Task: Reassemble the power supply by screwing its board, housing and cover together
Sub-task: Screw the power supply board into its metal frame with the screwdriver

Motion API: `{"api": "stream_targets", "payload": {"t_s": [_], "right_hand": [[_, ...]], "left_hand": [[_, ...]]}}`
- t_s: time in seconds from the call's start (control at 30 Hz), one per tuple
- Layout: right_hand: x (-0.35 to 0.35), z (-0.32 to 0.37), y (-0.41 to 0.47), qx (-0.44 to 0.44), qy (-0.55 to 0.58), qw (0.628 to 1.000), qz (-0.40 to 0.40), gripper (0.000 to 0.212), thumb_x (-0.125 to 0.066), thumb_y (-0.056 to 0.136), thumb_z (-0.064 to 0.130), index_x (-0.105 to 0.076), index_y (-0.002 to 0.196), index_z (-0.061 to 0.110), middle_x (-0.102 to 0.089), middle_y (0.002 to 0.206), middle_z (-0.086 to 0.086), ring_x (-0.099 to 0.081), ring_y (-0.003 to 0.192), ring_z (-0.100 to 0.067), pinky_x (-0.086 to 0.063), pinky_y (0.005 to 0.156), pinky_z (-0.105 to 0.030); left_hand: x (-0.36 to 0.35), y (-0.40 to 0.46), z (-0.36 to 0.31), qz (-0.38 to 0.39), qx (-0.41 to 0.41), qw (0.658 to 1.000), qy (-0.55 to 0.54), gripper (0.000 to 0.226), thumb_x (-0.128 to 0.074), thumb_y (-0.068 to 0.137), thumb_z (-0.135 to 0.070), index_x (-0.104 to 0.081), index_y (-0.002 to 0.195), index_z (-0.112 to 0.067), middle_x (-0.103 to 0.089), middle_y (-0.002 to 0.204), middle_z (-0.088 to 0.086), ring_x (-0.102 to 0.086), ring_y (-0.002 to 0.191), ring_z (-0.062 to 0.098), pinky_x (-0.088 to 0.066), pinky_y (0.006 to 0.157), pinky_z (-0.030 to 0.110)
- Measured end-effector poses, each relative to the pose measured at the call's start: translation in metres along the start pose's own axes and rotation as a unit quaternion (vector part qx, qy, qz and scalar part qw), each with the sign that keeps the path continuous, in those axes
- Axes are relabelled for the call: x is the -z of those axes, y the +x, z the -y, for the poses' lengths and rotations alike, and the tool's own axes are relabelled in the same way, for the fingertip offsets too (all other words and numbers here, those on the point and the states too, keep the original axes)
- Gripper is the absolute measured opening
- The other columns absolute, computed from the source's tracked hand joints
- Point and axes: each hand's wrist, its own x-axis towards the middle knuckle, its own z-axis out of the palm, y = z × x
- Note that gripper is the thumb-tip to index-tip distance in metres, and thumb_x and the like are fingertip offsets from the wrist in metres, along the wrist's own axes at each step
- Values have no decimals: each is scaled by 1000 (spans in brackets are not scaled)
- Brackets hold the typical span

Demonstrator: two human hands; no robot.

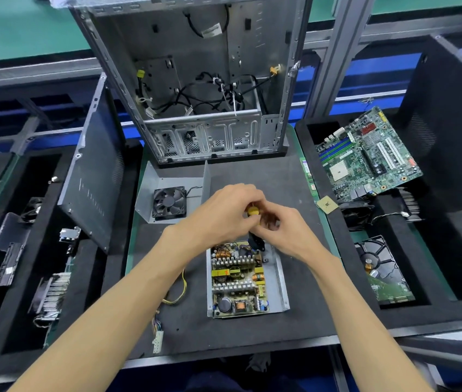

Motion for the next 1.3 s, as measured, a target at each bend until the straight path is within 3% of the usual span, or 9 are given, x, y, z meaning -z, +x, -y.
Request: {"api": "stream_targets", "payload": {"t_s": [0.13,0.4,0.53,0.63,0.73,0.8,1.03,1.2,1.3], "right_hand": [[1,6,0,-23,3,1000,-9,27,-75,87,25,-52,72,26,-51,60,9,-38,58,-6,-34,56,-30],[-7,2,-5,-25,-2,998,-49,33,-71,79,51,-50,76,26,-53,63,18,-45,59,-6,-37,57,-32],[-8,2,-12,-33,77,980,-180,19,-71,91,41,-62,83,26,-59,68,4,-49,62,-13,-42,60,-32],[0,9,-12,-115,331,879,-323,23,-62,98,38,-66,81,23,-45,58,9,-36,52,-11,-32,46,-21],[3,12,-6,-159,525,766,-336,27,-53,106,32,-69,88,19,-39,61,4,-29,50,-11,-24,41,-22],[-2,16,-4,-156,570,740,-320,28,-49,108,32,-65,92,16,-43,64,0,-29,50,-11,-24,41,-22],[-35,22,-5,-160,540,762,-319,28,-45,109,34,-61,93,17,-39,68,-3,-30,50,-13,-27,40,-24],[-33,24,-8,-177,507,772,-340,26,-47,106,33,-63,89,20,-39,63,1,-33,47,-11,-29,39,-22],[-33,37,-6,-177,513,773,-330,29,-49,106,33,-65,86,19,-36,64,-1,-30,48,-12,-28,39,-23]], "left_hand": [[-5,1,-1,-74,74,995,3,21,-75,84,-38,-66,89,-19,-59,80,-8,-58,79,15,-47,72,32],[-5,-5,2,-54,22,998,-27,8,-73,87,-26,-74,93,-20,-65,83,-10,-60,78,8,-50,77,27],[-12,-30,32,-110,152,979,-74,8,-59,96,-21,-66,92,-22,-67,81,-11,-61,75,4,-48,72,25],[-28,-59,63,-34,254,967,-14,9,-55,96,-20,-62,98,-25,-68,93,-7,-61,83,10,-51,79,32],[-45,-80,79,6,287,956,-54,13,-53,100,-30,-60,111,-28,-67,101,-12,-62,93,9,-50,86,32],[-50,-85,81,5,294,945,-146,12,-51,103,-28,-62,107,-31,-70,95,-17,-67,90,4,-47,82,27],[-57,-96,75,-28,304,912,-273,31,-46,103,-7,-66,126,-14,-75,100,0,-67,72,2,-58,81,32],[-64,-109,80,-61,286,918,-268,35,-46,104,-12,-65,126,-29,-71,97,-27,-64,76,-12,-48,74,8],[-62,-128,107,-180,357,880,-255,29,-50,98,-1,-67,112,-21,-72,96,-6,-71,89,9,-57,90,35]]}}
